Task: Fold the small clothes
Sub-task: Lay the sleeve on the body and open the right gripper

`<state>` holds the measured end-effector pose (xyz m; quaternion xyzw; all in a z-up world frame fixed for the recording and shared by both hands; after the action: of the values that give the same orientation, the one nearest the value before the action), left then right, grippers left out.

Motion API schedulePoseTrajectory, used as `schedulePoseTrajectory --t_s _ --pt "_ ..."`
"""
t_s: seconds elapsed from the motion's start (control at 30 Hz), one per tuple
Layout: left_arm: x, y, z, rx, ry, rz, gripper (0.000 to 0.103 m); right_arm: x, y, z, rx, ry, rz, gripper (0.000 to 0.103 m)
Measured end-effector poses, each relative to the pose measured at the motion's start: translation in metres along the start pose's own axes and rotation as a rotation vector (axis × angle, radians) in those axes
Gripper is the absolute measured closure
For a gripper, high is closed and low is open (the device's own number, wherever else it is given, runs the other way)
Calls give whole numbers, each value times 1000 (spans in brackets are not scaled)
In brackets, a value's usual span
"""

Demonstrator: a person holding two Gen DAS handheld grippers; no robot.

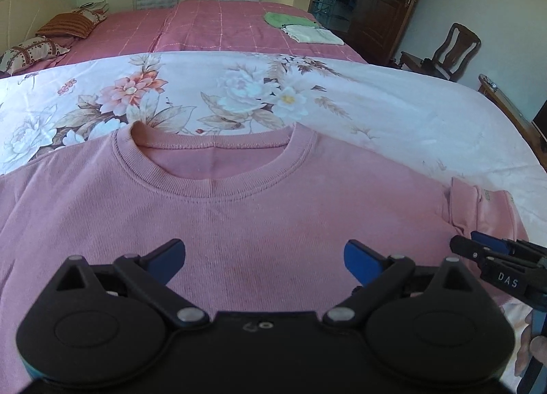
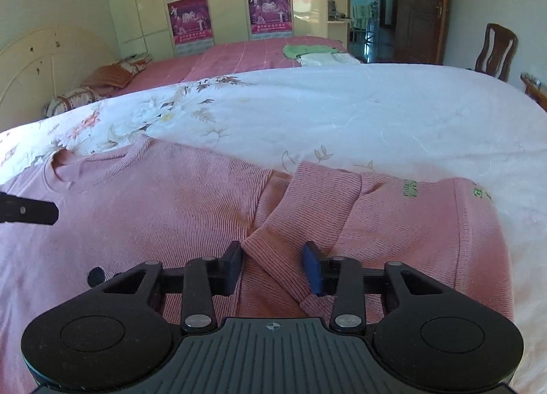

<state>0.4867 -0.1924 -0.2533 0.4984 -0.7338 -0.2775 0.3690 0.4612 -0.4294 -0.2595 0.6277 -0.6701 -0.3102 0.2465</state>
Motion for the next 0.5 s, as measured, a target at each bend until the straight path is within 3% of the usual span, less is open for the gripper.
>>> schedulePoseTrajectory --t_s 0.07,0.13,0.23,0.33,0.5 --pt "1 1 2 2 1 13 4 2 7 -2 -1 -46 -35 76" --pt "2 1 3 5 1 18 4 3 13 -3 -9 -70 -61 76" --pt "2 4 4 9 5 23 4 8 10 -1 -11 -33 18 76" --pt "0 8 5 17 14 22 4 17 9 0 10 -19 104 89" --pt "2 9 8 14 10 23 4 0 -3 4 4 74 133 89"
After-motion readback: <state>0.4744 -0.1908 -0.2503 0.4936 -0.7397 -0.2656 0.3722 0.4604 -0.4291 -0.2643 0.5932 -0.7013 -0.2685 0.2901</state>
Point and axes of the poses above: each gripper's, at about its wrist camera, not at the fingertips, and y roughly against the way its jaws point, x to its right, z to its underside, the point moved 9 cm from there along -y, roughly the way its jaws point, and after that the axes turned 8 degrees about z, right-handed, at the moved point
